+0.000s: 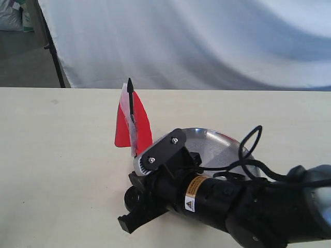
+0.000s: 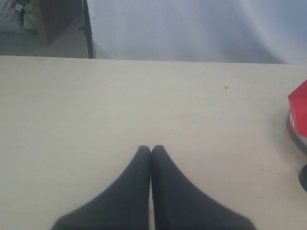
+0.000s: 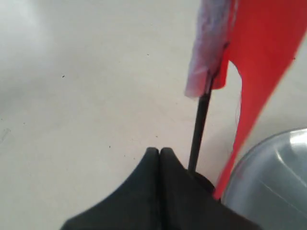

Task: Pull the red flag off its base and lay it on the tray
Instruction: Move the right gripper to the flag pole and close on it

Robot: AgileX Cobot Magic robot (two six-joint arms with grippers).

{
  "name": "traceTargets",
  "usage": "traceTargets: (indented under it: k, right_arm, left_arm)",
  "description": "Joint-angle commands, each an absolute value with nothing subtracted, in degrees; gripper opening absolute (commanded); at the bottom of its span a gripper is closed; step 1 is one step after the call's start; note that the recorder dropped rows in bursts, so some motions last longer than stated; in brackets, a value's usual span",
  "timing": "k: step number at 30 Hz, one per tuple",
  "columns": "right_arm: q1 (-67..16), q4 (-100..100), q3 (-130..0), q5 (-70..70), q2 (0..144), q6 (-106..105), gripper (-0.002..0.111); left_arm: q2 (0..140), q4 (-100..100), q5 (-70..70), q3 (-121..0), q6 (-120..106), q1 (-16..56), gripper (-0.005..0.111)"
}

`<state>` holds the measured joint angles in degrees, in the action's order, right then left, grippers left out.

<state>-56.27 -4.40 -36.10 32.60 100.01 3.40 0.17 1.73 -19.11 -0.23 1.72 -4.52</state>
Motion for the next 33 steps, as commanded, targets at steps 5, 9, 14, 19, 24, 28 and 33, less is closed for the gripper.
traceTargets:
  k: [5, 9, 14, 19, 24, 28, 33]
  right_arm:
    - [-56.3, -5.3, -40.7, 30.3, 103.7, 4.6, 0.000]
    - [-56.3, -5.3, -40.7, 30.1, 103.7, 5.1, 0.013]
    - [-56.3, -1.6, -40.7, 29.5, 103.7, 6.9, 0.064]
    - [-56.3, -1.3, -40.7, 28.5, 103.7, 6.7, 0.063]
    - [-56.3, -1.4, -40.7, 26.1, 103.7, 6.8, 0.046]
    - [-56.1, -1.4, -40.7, 21.5, 103.7, 6.4, 0.045]
    - [-56.1, -1.4, -40.7, 26.4, 103.7, 4.7, 0.045]
  left_arm:
    - [0.0, 1.8, -18.9, 0.0, 1.8, -4.7, 0.000]
    - [0.0, 1.8, -18.9, 0.0, 1.8, -4.7, 0.000]
    - [0.0, 1.8, -18.9, 0.0, 1.8, -4.7, 0.000]
    - [0.0, 1.8, -18.9, 0.0, 1.8, -4.7, 0.000]
    - [0.0, 1.8, -18.9, 0.0, 1.8, -4.7, 0.000]
    - [0.0, 1.8, -18.9, 0.0, 1.8, -4.7, 0.000]
    - [0.0, 1.8, -18.9, 0.0, 1.8, -4.7, 0.000]
